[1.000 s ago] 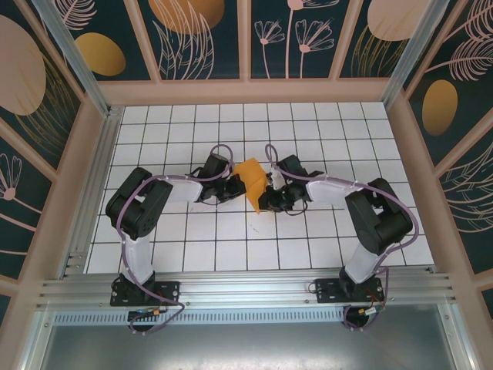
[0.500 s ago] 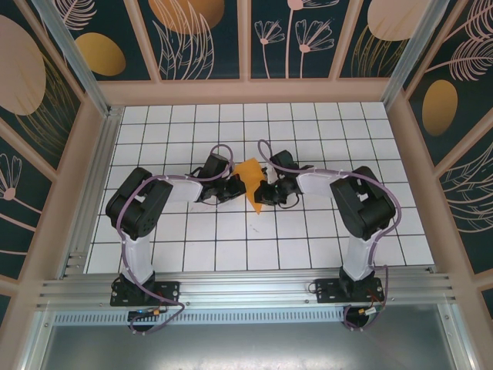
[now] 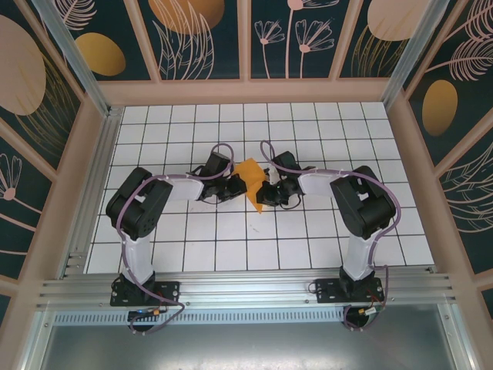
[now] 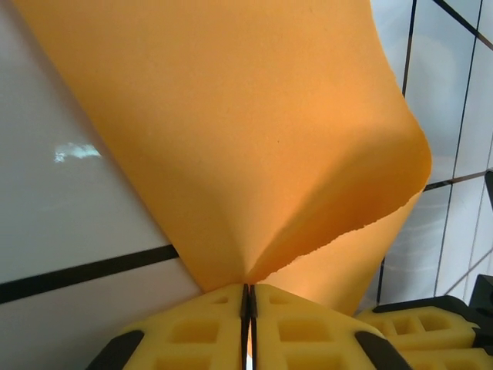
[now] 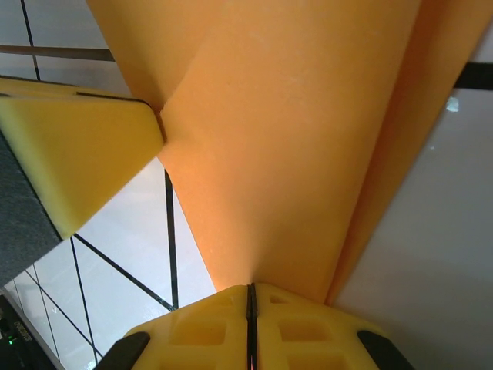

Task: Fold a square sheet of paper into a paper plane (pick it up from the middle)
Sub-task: Third fold the triangle at the center of the table.

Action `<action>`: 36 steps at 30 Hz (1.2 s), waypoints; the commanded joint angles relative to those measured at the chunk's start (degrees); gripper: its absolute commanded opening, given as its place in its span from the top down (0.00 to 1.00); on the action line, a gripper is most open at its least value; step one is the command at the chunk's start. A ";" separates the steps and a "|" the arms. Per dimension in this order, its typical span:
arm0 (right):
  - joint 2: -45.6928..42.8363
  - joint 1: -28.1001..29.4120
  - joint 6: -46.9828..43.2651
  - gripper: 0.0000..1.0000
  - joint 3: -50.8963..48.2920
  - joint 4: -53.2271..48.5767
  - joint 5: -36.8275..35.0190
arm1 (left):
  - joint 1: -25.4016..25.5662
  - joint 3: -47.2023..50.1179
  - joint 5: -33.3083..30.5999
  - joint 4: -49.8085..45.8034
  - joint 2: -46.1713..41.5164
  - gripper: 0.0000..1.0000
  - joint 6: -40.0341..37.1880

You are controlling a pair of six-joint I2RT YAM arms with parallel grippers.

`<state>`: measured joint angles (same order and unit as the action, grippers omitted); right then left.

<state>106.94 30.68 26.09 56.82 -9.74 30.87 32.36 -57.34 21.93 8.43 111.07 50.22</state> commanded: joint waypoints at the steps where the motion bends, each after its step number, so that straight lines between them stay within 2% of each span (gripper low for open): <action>1: 1.00 -0.78 0.81 0.88 -1.99 -3.07 -3.00 | -0.30 -0.63 -3.82 -0.21 -4.14 0.81 -0.11; 5: 1.26 -0.71 0.90 0.88 -2.14 -3.01 -3.01 | -0.20 1.27 -2.82 3.80 -6.36 0.81 1.14; 9: 1.26 -0.70 0.98 0.89 -2.21 -2.92 -2.84 | 0.26 4.48 1.38 8.31 -6.59 0.89 2.66; 12: 1.30 -0.70 1.03 0.89 -2.29 -2.92 -2.92 | 1.49 3.32 0.95 7.20 -5.63 0.97 1.93; 17: 1.35 -0.71 1.31 0.90 -2.29 -2.59 -2.84 | 2.59 1.99 0.10 4.69 -2.26 1.00 1.98; 26: 1.05 -0.71 1.52 0.90 -1.72 -2.57 -2.25 | 2.62 -0.75 -4.41 -1.31 1.52 1.00 1.85; 31: -2.60 -0.79 2.77 0.90 -0.59 0.43 -1.12 | 2.58 -2.19 -6.76 -6.51 2.76 1.00 0.31; 36: -1.86 -1.06 4.45 0.90 3.30 2.45 -3.76 | 2.62 -3.80 -7.74 -10.26 4.06 1.00 -1.58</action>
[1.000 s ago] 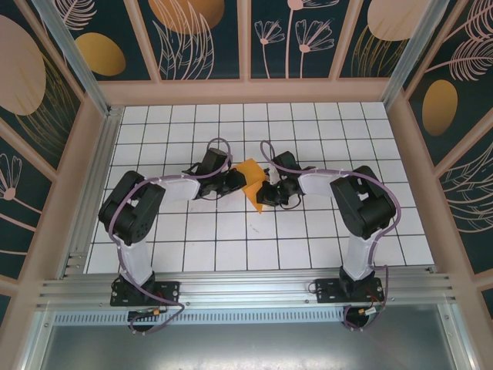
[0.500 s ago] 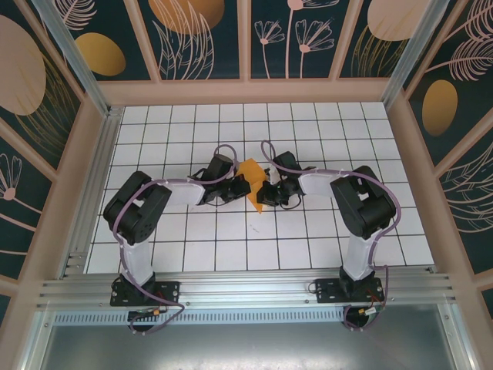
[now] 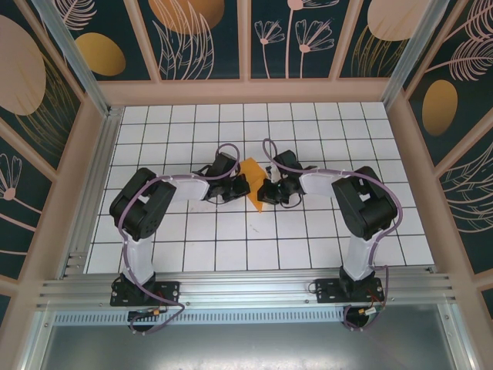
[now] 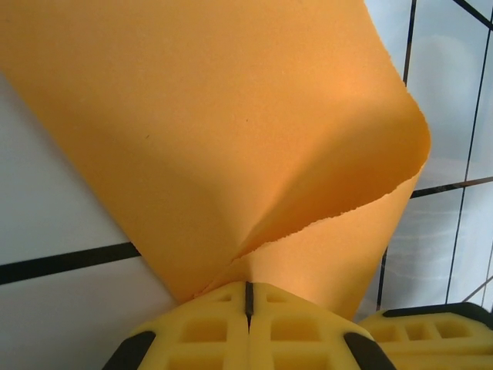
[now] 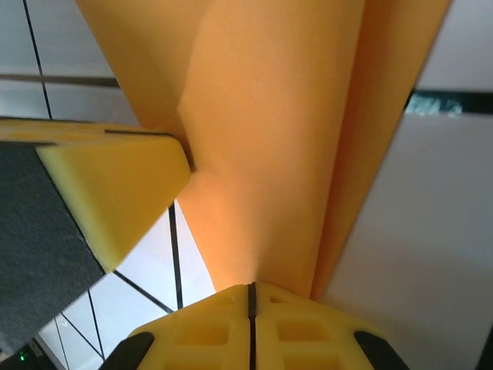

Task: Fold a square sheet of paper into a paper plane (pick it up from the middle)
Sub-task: Third fold the triangle at the center of the table.

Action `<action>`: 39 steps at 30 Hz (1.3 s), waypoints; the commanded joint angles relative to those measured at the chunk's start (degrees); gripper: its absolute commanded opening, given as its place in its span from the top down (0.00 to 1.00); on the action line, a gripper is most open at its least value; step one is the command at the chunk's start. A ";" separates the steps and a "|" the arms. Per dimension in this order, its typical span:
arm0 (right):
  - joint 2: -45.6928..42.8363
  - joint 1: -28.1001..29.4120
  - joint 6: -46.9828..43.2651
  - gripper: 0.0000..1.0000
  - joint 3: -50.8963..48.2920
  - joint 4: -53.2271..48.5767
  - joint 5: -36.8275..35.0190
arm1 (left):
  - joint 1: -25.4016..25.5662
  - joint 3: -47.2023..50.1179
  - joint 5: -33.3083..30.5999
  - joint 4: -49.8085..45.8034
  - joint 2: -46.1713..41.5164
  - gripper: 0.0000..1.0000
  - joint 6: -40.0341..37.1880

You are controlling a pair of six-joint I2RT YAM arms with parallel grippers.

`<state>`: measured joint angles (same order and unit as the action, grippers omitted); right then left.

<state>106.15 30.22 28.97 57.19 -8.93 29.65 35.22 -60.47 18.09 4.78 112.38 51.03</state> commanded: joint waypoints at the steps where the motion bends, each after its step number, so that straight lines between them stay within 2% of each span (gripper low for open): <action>1: 0.12 -0.60 1.61 0.90 4.07 1.20 -2.84 | -0.26 -0.90 -3.87 -6.94 2.90 1.00 -2.70; 7: 3.80 -0.92 2.04 0.91 6.11 0.53 -3.44 | -0.29 -1.37 -4.18 -7.85 3.28 1.00 -3.39; 19: 5.32 -5.57 5.68 0.91 5.24 4.15 -4.98 | -0.25 -2.11 -4.81 -11.00 4.64 1.00 -7.13; 27: 6.28 -8.14 6.47 0.91 8.35 5.10 -7.41 | -0.24 -2.46 -4.88 -11.65 5.13 1.00 -8.14; 33: 0.41 -5.78 3.68 0.91 4.87 8.12 -3.35 | -0.26 -2.55 -5.08 -11.52 4.92 1.00 -7.65; 39: -2.97 -2.74 3.48 0.91 -0.35 7.56 -5.16 | -0.33 -2.55 -4.99 -11.20 4.96 1.00 -7.26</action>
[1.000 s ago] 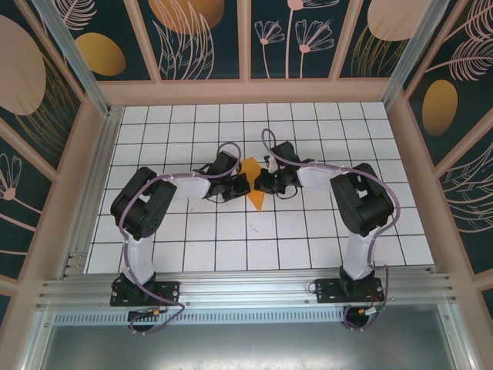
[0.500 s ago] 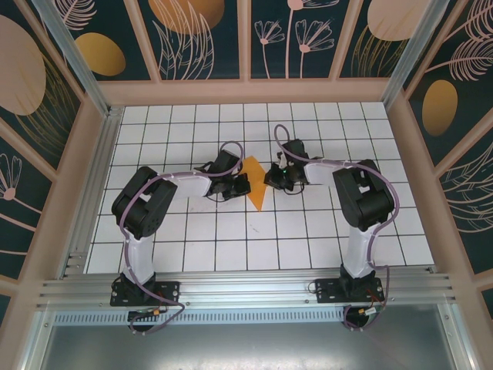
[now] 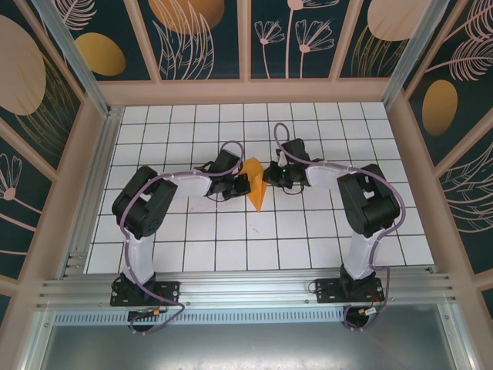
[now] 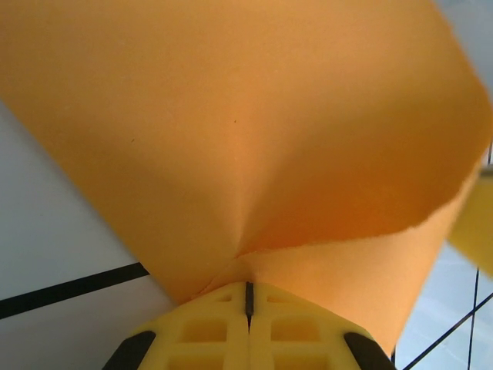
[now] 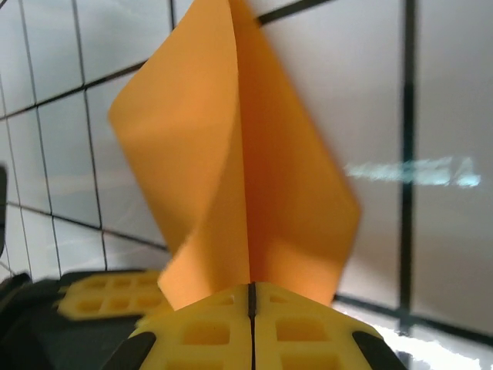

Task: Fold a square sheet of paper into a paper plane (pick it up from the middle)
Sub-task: Third fold the triangle at the center of the table.

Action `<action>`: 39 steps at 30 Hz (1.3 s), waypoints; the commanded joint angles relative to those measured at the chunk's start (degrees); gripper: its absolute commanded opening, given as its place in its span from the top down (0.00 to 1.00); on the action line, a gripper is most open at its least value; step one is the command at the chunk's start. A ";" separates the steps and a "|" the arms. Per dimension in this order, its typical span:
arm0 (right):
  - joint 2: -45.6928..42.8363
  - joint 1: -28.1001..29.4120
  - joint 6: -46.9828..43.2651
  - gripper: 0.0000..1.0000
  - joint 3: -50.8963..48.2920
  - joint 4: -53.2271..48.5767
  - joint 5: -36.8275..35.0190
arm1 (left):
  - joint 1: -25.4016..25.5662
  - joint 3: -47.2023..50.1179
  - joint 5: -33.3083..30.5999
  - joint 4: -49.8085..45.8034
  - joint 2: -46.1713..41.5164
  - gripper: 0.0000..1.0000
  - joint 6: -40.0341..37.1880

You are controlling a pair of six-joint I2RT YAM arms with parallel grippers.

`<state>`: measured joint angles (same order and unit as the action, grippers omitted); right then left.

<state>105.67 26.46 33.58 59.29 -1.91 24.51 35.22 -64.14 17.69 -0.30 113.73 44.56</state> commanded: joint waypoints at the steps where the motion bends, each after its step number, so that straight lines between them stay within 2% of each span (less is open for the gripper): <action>1: -2.69 1.29 -1.07 0.92 -2.88 0.34 -0.26 | -0.31 1.12 -4.60 -6.19 3.60 1.00 -0.70; 8: -10.52 2.37 0.32 0.94 -8.37 2.26 -7.02 | -0.25 1.20 -4.69 -6.12 3.60 1.00 -0.36; 11: -13.04 2.39 0.09 0.94 -9.94 2.75 -6.11 | -0.26 1.18 -4.51 -5.87 3.51 1.00 -0.17; 15: -9.86 3.22 -0.21 0.94 -8.45 2.38 -1.92 | -0.25 1.30 -4.15 -5.51 3.63 1.00 -0.08; 23: -1.64 4.28 1.95 0.94 -2.76 2.53 -0.39 | -0.25 1.31 -4.11 -5.68 3.93 1.00 -0.06; 30: 2.53 3.75 3.97 0.94 -0.54 -0.45 -4.18 | -0.25 1.14 -4.10 -6.27 4.14 1.00 -0.54; 39: 4.81 0.19 7.36 0.94 -0.68 3.94 -4.22 | -0.25 0.45 -4.08 -8.69 4.65 1.00 -4.44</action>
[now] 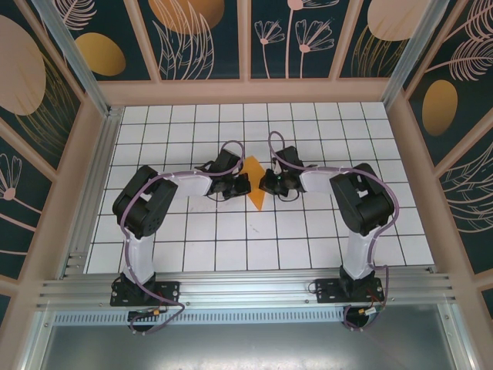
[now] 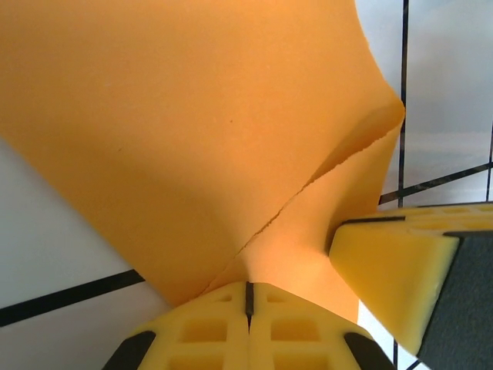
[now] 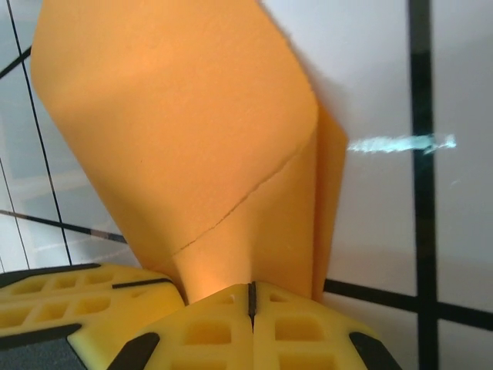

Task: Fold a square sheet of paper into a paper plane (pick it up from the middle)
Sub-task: Third fold the triangle at the center of the table.

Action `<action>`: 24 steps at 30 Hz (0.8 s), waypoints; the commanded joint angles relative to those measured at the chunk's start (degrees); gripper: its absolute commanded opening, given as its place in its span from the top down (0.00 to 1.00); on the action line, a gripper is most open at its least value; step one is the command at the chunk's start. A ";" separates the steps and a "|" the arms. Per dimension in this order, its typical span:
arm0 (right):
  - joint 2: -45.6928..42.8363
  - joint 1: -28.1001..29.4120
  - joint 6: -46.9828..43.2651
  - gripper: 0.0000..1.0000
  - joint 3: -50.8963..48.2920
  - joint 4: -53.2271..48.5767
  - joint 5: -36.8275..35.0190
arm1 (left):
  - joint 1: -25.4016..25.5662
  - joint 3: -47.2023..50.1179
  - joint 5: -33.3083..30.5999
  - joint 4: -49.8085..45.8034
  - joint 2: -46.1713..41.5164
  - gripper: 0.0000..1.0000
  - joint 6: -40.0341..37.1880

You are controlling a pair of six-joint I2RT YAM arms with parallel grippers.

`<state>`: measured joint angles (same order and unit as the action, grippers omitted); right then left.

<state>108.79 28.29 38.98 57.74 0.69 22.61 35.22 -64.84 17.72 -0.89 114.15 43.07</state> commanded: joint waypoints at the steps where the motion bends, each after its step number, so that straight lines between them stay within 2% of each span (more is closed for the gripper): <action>1: 1.89 -1.78 2.06 0.94 1.06 1.71 -2.42 | -0.24 1.05 -4.09 -8.38 4.33 1.00 -3.24; 9: 2.52 -3.87 3.70 0.94 2.06 4.16 -4.04 | -0.25 1.00 -3.62 -8.69 4.94 1.00 -4.48; 24: 7.02 -5.22 1.72 0.94 10.19 1.66 -4.47 | -0.24 1.21 -3.56 -8.78 5.46 1.00 -5.19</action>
<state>114.43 23.68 41.28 65.32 2.85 19.57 35.20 -65.65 17.93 -1.30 114.72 39.35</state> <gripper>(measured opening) 0.068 0.057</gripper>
